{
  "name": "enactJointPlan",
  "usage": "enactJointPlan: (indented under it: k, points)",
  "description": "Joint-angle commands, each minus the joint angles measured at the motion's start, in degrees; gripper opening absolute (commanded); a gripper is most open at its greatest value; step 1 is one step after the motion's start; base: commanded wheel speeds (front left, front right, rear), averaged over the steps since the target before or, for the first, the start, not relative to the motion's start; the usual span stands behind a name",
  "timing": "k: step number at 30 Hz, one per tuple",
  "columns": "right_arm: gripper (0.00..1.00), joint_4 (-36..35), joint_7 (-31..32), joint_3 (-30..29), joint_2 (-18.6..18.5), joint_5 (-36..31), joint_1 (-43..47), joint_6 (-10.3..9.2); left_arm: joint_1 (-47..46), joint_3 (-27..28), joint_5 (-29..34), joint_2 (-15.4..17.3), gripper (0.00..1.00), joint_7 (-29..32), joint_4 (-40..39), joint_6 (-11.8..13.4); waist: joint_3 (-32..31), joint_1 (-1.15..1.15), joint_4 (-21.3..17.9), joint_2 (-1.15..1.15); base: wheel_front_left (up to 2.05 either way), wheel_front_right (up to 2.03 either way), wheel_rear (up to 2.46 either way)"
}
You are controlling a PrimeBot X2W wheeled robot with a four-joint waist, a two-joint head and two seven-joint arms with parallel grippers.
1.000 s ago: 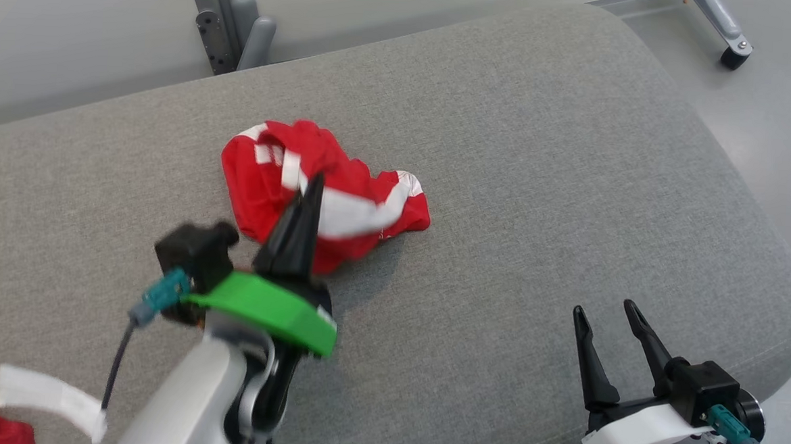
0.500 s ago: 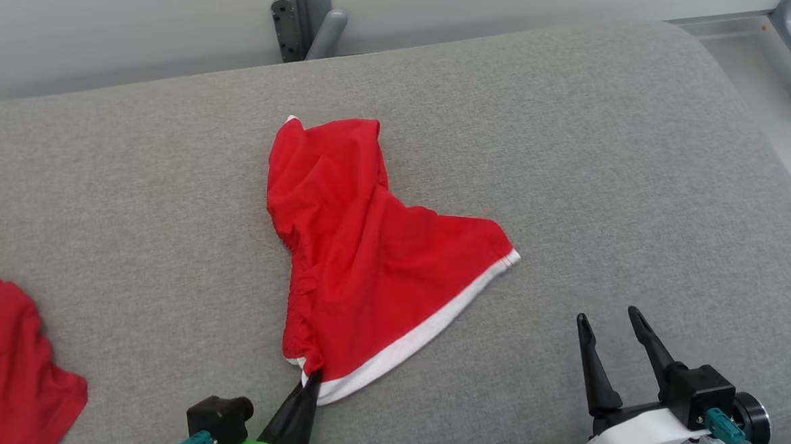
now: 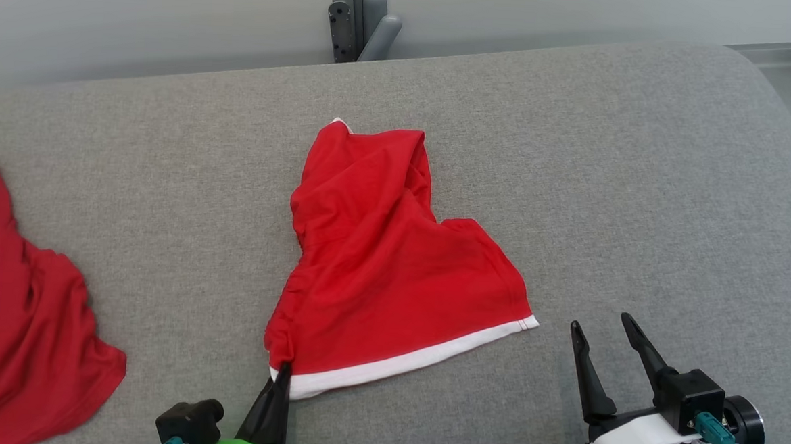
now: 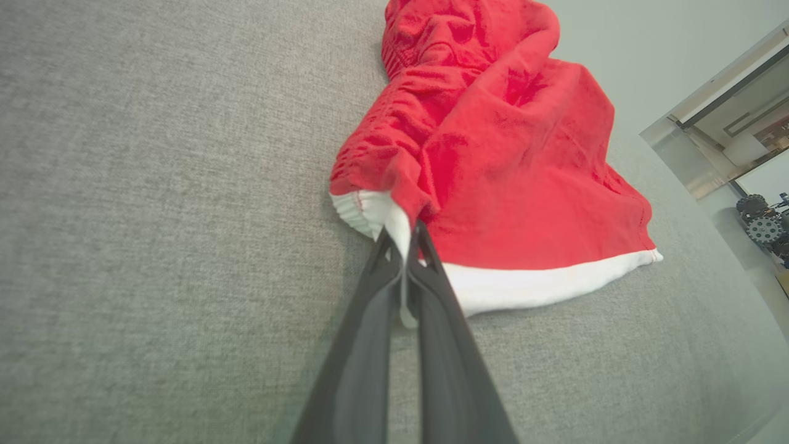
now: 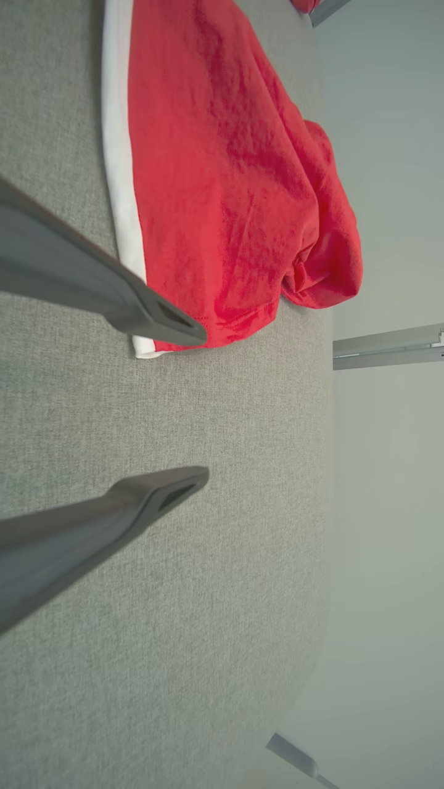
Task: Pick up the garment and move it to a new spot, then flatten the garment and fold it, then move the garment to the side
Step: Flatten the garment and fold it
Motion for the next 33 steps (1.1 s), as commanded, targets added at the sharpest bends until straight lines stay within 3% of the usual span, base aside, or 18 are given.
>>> enactJointPlan:
  k: [1,2,3,9,20,33]
  points:
    - [1.00,0.13,-0.20,-0.13,-0.21,-0.50,0.07,-0.01,0.33,0.92,0.71,-0.23,0.44,-0.19,0.68,-0.38,0.01,0.00,0.30,0.30,0.00,0.00,0.00]
    - [1.00,0.12,-0.20,-0.19,-0.21,-0.59,0.03,-0.02,0.19,1.39,1.23,-0.42,0.86,-0.18,0.87,-0.42,0.00,0.00,0.40,0.30,0.00,0.00,0.00]
    - [1.00,0.06,-0.20,-0.26,-0.21,-0.69,0.00,-0.01,0.05,2.08,1.91,-0.66,1.00,-0.19,0.73,-0.41,0.00,0.00,0.50,0.30,0.00,0.00,0.00]
    - [1.00,-1.55,-0.20,-1.42,-0.20,-1.53,0.53,-0.02,1.34,6.32,9.28,-1.19,1.00,-0.18,-3.25,0.11,-0.18,0.00,1.55,0.30,0.00,0.00,0.00]
    - [1.00,-8.90,-0.20,-6.87,-0.21,-2.53,1.44,-0.01,8.57,16.66,21.20,-1.70,1.00,-0.13,-17.81,-2.42,-1.73,0.00,4.39,0.30,0.00,0.00,0.00]
    - [1.00,-11.48,-0.20,-10.83,-0.19,-5.16,5.24,-0.02,13.17,21.74,28.04,-1.70,1.00,-0.13,-23.88,-4.92,-5.31,0.00,6.84,0.30,0.00,0.00,0.00]
